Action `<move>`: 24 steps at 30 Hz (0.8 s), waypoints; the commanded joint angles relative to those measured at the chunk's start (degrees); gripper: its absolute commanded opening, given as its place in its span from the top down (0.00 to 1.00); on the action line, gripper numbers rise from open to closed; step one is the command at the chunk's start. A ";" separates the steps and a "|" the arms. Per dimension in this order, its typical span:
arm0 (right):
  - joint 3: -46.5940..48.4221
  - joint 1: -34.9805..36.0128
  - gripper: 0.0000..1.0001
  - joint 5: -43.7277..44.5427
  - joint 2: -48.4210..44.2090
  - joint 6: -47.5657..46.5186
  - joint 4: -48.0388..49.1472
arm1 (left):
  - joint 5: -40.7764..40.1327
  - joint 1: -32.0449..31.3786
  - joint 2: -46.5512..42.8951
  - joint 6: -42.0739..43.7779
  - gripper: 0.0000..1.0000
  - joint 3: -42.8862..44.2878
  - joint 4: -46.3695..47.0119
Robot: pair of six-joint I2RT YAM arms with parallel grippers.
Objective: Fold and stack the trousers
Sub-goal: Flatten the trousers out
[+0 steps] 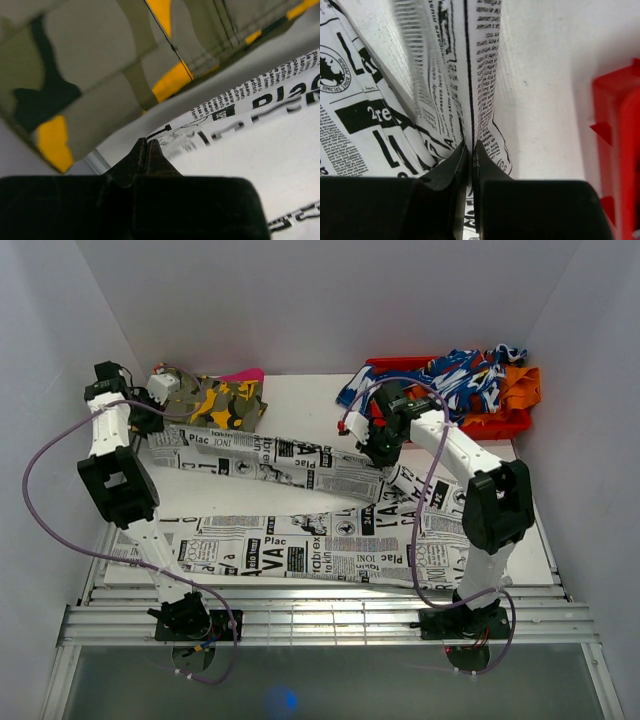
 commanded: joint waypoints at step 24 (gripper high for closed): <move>-23.15 12.59 0.20 -0.64 -11.34 -5.09 1.08 | 3.01 10.49 -37.54 18.68 0.71 -58.16 17.84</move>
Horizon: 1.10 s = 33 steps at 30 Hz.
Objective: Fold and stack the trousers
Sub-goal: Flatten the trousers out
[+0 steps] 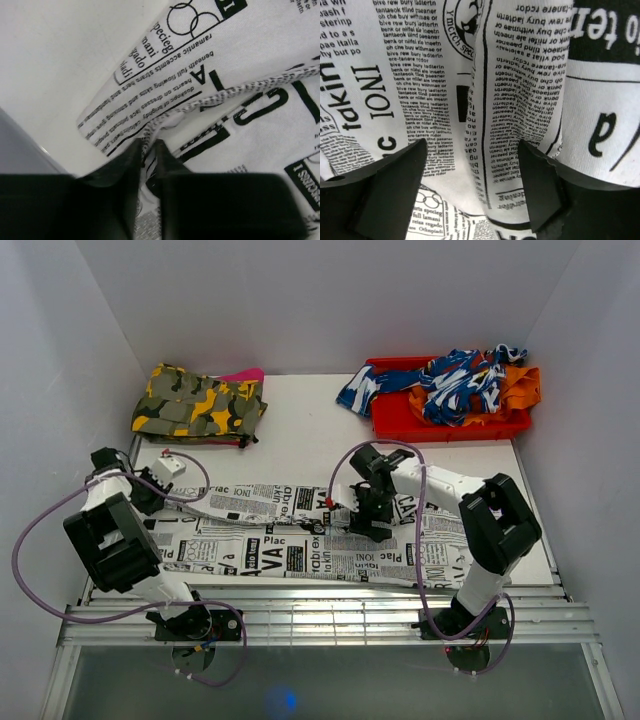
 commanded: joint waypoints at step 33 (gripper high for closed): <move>-20.96 -8.06 0.38 14.50 -13.55 -5.97 -7.28 | -18.62 -16.15 29.16 -27.57 1.00 25.45 -0.03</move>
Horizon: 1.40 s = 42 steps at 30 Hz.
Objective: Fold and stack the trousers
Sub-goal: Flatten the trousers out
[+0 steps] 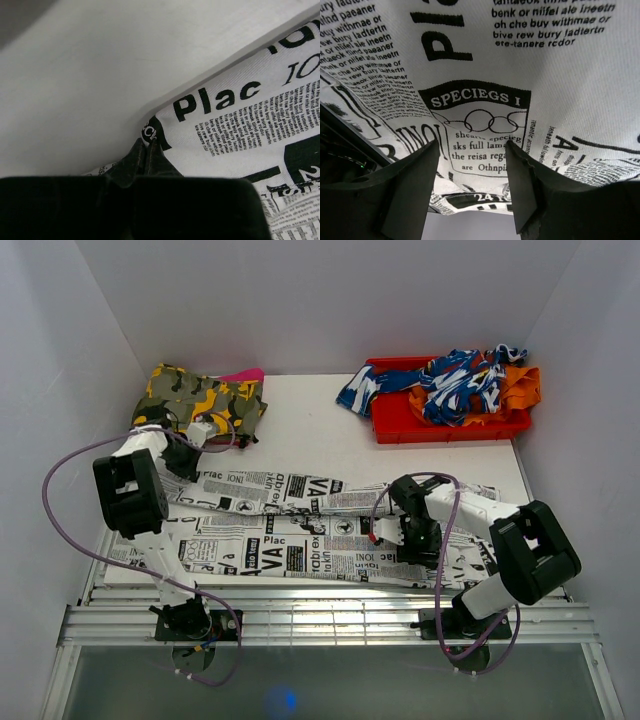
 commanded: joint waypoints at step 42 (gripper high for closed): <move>43.96 -53.72 0.14 -28.70 24.01 25.20 -2.25 | 9.51 -22.86 -12.96 -14.34 0.41 6.44 -0.31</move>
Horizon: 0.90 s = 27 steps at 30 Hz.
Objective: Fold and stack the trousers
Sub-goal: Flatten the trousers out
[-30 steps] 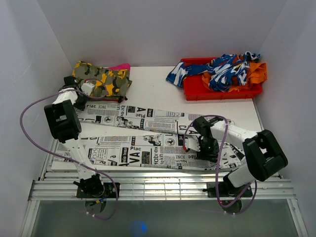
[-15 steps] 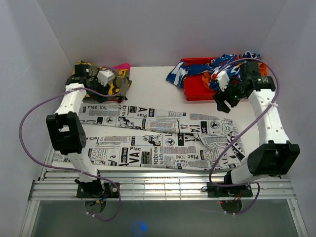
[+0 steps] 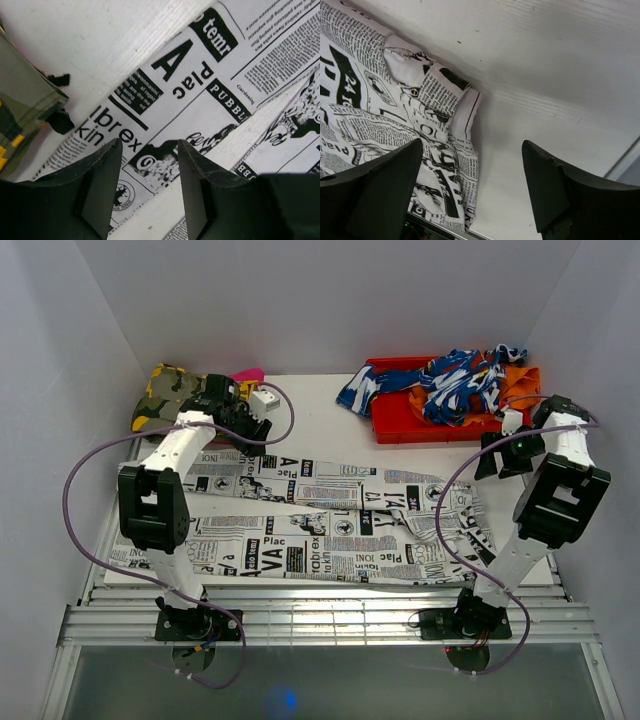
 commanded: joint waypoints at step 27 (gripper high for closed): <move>-37.53 20.50 0.92 -8.24 -38.22 -22.47 12.62 | -6.17 0.31 -13.92 -1.40 0.42 -12.27 -1.15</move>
